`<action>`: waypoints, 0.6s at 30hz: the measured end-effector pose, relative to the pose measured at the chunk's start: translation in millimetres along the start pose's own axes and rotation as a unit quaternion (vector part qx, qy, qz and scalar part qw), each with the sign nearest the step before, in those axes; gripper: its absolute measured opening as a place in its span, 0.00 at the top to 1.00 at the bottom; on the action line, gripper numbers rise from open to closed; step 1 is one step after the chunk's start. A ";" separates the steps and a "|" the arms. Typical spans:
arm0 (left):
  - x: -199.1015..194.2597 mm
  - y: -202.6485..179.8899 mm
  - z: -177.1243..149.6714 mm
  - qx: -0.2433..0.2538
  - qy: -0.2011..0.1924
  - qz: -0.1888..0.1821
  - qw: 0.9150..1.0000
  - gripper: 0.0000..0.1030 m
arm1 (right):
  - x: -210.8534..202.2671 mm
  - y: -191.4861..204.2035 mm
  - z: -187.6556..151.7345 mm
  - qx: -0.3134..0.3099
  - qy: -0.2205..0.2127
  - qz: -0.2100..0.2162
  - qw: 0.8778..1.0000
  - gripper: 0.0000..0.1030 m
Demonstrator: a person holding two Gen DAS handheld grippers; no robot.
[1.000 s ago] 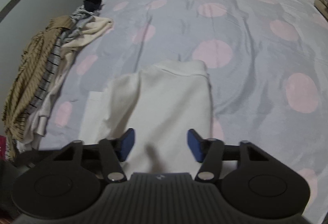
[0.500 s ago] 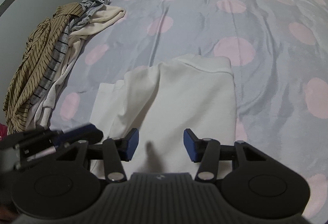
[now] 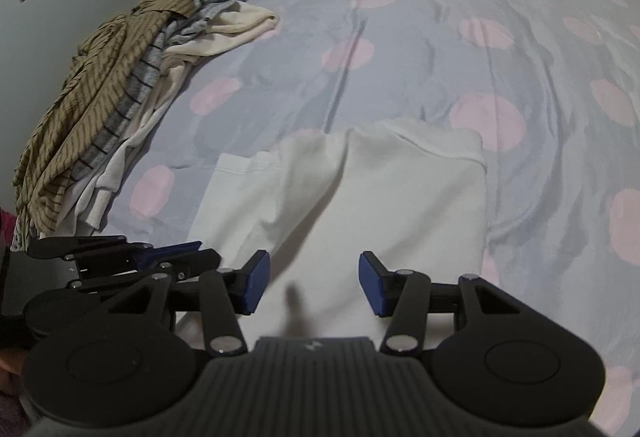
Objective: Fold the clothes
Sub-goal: 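Grasp the shirt corner with the right gripper and fold it over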
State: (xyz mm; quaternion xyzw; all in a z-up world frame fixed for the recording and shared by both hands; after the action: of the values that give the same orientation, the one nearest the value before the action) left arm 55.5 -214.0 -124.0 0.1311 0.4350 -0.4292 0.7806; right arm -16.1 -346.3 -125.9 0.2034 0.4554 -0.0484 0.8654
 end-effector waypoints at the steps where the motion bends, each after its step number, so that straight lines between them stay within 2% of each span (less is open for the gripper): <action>1: -0.4 -2.9 0.3 0.007 -0.001 0.001 1.000 0.98 | -0.9 1.1 0.5 0.000 -0.001 0.001 1.000 0.48; 4: -1.1 -10.9 1.2 0.023 -0.006 -0.009 1.000 0.99 | -3.2 3.7 0.8 0.000 -0.003 -0.001 1.000 0.48; 10: -4.8 -43.9 -5.7 0.077 -0.014 -0.030 0.996 1.00 | -13.8 8.1 5.4 -0.004 -0.040 0.004 0.999 0.49; 13: 0.3 -60.7 -13.6 0.107 -0.009 -0.033 0.994 1.00 | -10.4 11.6 6.3 -0.009 -0.038 0.012 0.999 0.60; 18: 7.5 -67.4 -22.6 0.118 -0.002 -0.033 0.992 1.00 | 4.8 13.9 -0.5 -0.010 -0.018 0.017 1.000 0.70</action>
State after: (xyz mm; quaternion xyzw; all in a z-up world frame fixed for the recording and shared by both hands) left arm -8.3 -245.3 -131.8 0.2073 0.3840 -0.5036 0.7456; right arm -10.0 -332.9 -125.8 0.2012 0.4365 -0.0328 0.8763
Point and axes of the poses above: each gripper's, at about its wrist camera, not at the fingertips, and x roughly the way its jaws point, y to its left, z to its top, the point moved 7 cm from there along x, roughly the way its jaws point
